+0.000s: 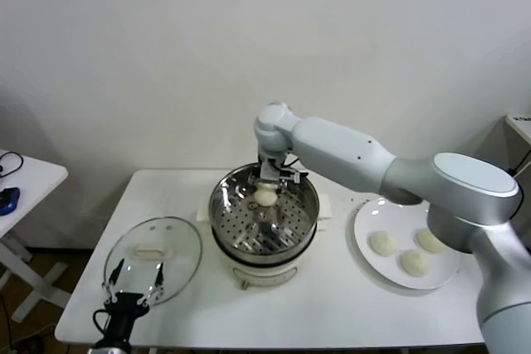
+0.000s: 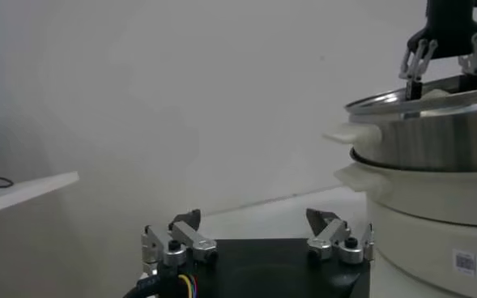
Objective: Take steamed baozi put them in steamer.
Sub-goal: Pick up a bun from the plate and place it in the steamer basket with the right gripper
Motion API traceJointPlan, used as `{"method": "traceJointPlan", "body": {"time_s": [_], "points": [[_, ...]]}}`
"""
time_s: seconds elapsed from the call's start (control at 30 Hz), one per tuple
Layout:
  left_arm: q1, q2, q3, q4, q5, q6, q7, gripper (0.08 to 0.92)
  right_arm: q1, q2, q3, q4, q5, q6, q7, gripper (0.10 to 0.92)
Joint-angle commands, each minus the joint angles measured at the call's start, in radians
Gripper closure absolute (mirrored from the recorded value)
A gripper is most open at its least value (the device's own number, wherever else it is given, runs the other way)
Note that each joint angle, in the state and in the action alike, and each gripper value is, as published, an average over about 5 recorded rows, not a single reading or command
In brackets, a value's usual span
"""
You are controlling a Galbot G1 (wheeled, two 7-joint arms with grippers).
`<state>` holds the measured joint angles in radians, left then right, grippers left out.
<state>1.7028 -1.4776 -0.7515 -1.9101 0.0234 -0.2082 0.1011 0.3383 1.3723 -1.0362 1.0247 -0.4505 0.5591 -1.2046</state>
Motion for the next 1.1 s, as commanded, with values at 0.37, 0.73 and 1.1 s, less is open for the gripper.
{"method": "traceJointPlan", "body": {"time_s": [0.37, 0.73, 1.1], "points": [[0.001, -0.002, -0.001, 0.006, -0.001, -0.003, -0.001, 0.177, -0.015, 0.001, 0.001, -0.013, -0.013, 0.005, 0.0, 0.383], [0.001, -0.002, -0.004, 0.007, 0.0, -0.002, -0.002, 0.177, 0.007, -0.007, 0.002, 0.003, 0.023, 0.019, -0.02, 0.206], [-0.005, -0.002, -0.002, 0.004, -0.005, 0.001, -0.004, 0.177, 0.295, -0.201, -0.16, 0.166, 0.496, -0.166, -0.098, 0.203]]}}
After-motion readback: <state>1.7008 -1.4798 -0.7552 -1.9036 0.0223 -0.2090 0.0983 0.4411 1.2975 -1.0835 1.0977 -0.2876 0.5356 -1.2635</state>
